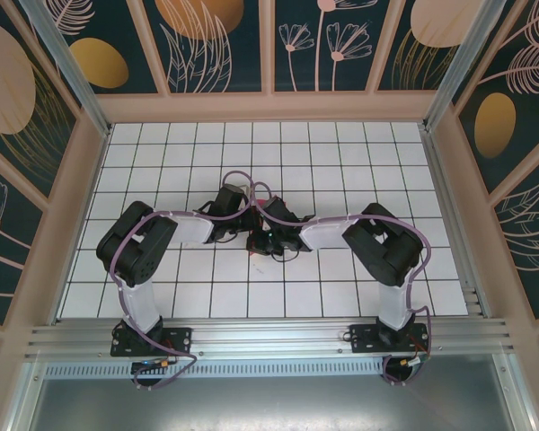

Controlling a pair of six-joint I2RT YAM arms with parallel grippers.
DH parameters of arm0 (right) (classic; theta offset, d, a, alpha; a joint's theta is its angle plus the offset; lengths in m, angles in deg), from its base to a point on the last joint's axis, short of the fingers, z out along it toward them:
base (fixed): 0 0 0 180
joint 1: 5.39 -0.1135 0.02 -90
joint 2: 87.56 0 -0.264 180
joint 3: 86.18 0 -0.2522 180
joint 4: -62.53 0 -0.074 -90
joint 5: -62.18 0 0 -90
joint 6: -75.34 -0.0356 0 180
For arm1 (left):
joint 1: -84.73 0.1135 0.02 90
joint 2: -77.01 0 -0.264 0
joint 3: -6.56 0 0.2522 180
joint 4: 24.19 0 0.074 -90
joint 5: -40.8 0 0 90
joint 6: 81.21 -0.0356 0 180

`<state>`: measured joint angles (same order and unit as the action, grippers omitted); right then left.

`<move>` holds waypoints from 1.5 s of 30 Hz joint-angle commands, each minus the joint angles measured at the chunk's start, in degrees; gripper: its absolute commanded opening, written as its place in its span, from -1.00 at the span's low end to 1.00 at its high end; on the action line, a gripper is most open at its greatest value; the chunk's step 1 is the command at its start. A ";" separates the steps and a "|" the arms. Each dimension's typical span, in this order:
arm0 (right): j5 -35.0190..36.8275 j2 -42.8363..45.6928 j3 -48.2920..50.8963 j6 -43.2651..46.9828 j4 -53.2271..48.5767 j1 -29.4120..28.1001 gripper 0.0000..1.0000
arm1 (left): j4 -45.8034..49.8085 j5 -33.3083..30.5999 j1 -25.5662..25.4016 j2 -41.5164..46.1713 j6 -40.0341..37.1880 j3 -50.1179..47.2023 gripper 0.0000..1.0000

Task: Fold a paper plane with a square sheet of paper (pick it up from the middle)
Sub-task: Fourth fold the wing at the center of the table.

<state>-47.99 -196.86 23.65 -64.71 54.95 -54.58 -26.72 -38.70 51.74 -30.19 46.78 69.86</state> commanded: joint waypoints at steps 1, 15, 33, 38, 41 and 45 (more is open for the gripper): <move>0.93 1.91 -0.20 1.17 -3.26 -0.26 -0.93 | 4.42 -0.49 -0.38 -2.59 0.28 -1.28 -1.00; -1.18 0.38 0.39 0.40 -2.44 -0.82 -0.92 | 4.66 -0.57 -0.36 -2.55 0.23 -1.03 -1.00; 0.41 11.59 1.98 3.96 -2.46 3.89 -0.90 | 5.01 -0.57 -0.37 -2.58 -0.01 -0.94 -1.00; -1.31 12.85 5.01 5.28 -1.01 11.02 -0.91 | 5.57 -0.83 -0.40 -2.57 -0.42 -0.67 -1.00; -3.21 10.53 3.76 5.99 0.47 13.44 -0.92 | 5.86 -1.01 -0.35 -2.67 -0.42 -0.42 -1.00; -5.60 5.84 1.27 6.14 2.40 14.42 -0.93 | 5.85 -1.02 -0.40 -2.67 -0.47 -0.44 -1.00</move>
<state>-50.85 -187.66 26.50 -59.92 54.66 -39.87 -26.92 -39.31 51.74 -30.52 47.37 70.25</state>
